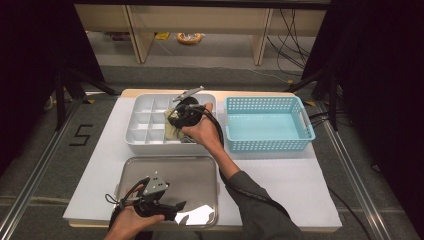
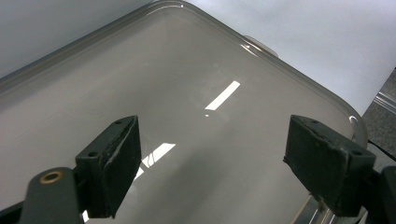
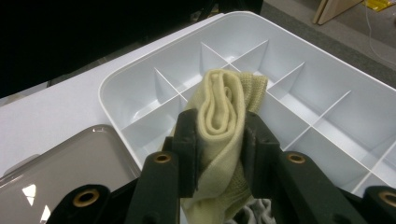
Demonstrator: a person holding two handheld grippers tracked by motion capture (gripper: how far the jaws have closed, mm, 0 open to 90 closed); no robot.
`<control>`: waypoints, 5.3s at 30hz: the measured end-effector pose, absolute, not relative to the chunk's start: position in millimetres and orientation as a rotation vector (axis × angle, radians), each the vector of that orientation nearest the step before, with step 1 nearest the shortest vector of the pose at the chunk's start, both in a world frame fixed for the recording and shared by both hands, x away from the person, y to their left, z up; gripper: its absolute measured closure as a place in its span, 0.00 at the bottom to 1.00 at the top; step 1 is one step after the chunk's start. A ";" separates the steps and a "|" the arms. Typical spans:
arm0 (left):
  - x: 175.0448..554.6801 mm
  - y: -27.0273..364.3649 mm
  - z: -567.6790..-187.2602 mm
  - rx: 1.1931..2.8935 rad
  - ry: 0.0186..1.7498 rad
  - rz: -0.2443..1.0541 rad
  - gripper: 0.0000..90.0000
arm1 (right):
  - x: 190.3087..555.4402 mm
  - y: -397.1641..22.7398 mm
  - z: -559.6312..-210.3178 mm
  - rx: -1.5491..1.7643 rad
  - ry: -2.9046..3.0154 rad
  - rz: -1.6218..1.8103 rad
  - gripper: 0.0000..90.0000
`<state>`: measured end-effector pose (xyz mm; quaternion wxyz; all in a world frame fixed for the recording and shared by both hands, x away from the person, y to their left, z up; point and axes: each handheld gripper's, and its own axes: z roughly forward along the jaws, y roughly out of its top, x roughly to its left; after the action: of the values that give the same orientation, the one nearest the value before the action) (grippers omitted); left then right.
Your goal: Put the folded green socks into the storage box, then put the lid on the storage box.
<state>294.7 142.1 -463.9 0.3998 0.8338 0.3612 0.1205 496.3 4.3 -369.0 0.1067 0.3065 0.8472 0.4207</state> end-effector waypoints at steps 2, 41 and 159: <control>295.3 143.5 -463.2 2.124 0.895 0.316 0.20 | 498.4 7.4 -371.0 0.905 2.504 1.220 0.78; 292.4 139.4 -466.8 2.137 0.889 0.283 0.20 | 507.9 35.8 -402.1 0.902 2.558 1.067 0.75; 301.5 306.2 -466.7 2.027 1.380 0.283 0.33 | 349.6 -181.7 -457.3 1.377 2.550 1.299 0.37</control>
<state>301.5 306.2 -466.7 0.3303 0.7750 0.5279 0.1081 349.6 -181.7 -457.3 -0.0172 0.4335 0.8027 0.4091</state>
